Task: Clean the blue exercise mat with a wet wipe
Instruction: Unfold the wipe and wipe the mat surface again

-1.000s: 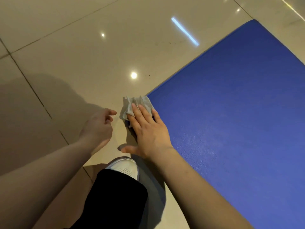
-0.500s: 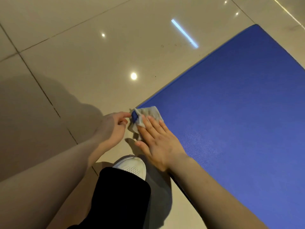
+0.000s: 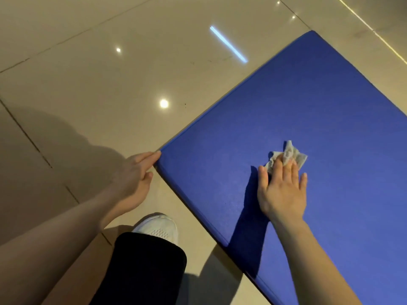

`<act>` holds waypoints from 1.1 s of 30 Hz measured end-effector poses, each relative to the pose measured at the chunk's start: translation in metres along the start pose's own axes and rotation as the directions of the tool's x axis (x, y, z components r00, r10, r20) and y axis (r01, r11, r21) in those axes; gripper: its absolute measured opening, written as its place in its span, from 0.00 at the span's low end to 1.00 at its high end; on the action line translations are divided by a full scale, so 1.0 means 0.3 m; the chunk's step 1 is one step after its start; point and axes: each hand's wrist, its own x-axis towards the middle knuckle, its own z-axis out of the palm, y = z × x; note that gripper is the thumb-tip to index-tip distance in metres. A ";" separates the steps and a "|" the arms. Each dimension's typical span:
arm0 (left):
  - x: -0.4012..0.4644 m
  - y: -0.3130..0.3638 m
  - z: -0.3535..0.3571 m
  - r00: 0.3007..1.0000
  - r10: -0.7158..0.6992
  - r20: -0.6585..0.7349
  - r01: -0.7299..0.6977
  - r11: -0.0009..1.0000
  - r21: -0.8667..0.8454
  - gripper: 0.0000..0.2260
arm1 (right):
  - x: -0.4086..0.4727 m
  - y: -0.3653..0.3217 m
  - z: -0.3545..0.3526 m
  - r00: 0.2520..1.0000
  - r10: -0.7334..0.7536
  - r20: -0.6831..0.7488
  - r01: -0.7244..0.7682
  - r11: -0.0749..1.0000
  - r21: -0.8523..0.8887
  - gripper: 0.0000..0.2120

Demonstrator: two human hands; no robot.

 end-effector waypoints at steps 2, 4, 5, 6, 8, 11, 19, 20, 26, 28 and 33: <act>0.004 0.001 0.001 0.999 0.034 -0.021 -0.032 0.997 0.076 0.20 | -0.042 -0.040 0.018 0.995 -0.092 -0.043 0.094 0.995 0.039 0.40; 0.003 -0.004 0.010 0.997 0.041 -0.060 -0.031 0.988 0.151 0.16 | -0.123 -0.134 0.060 0.949 -0.306 -0.070 0.309 0.950 0.042 0.41; -0.002 -0.003 0.023 0.997 0.024 -0.068 -0.013 0.989 0.148 0.17 | -0.171 -0.184 0.080 0.892 -0.448 -0.056 0.450 0.893 0.027 0.39; -0.007 -0.005 0.039 0.999 0.009 -0.053 -0.001 0.991 0.137 0.21 | -0.210 -0.228 0.097 0.812 -0.583 -0.045 0.583 0.812 0.004 0.37; -0.008 0.007 0.050 0.999 0.029 -0.041 -0.022 0.986 0.164 0.24 | -0.219 -0.276 0.094 0.634 -0.774 0.000 0.773 0.633 -0.034 0.32; 0.001 0.025 0.016 0.988 0.085 -0.130 -0.054 0.973 0.222 0.19 | -0.098 -0.210 0.072 0.571 -0.821 -0.004 0.817 0.569 -0.092 0.29; 0.103 0.173 -0.003 0.991 0.132 0.018 -0.128 0.904 0.408 0.34 | 0.101 0.003 -0.010 0.973 -0.207 -0.101 0.214 0.974 0.069 0.44; 0.119 0.194 0.009 0.988 0.145 0.056 -0.155 0.891 0.427 0.34 | 0.080 -0.030 -0.009 0.966 -0.235 -0.105 0.244 0.966 0.089 0.44; 0.191 0.320 0.082 0.955 0.273 0.116 -0.295 0.831 0.471 0.32 | 0.054 -0.130 0.031 0.773 -0.619 -0.141 0.631 0.772 0.070 0.36; 0.214 0.344 0.087 0.944 0.316 0.092 -0.323 0.835 0.445 0.30 | 0.130 -0.096 -0.008 0.842 -0.502 -0.197 0.526 0.844 0.100 0.41; 0.294 0.423 0.092 0.956 0.293 0.002 -0.262 0.850 0.458 0.32 | 0.360 0.092 -0.113 0.982 0.180 -0.050 -0.156 0.939 0.306 0.36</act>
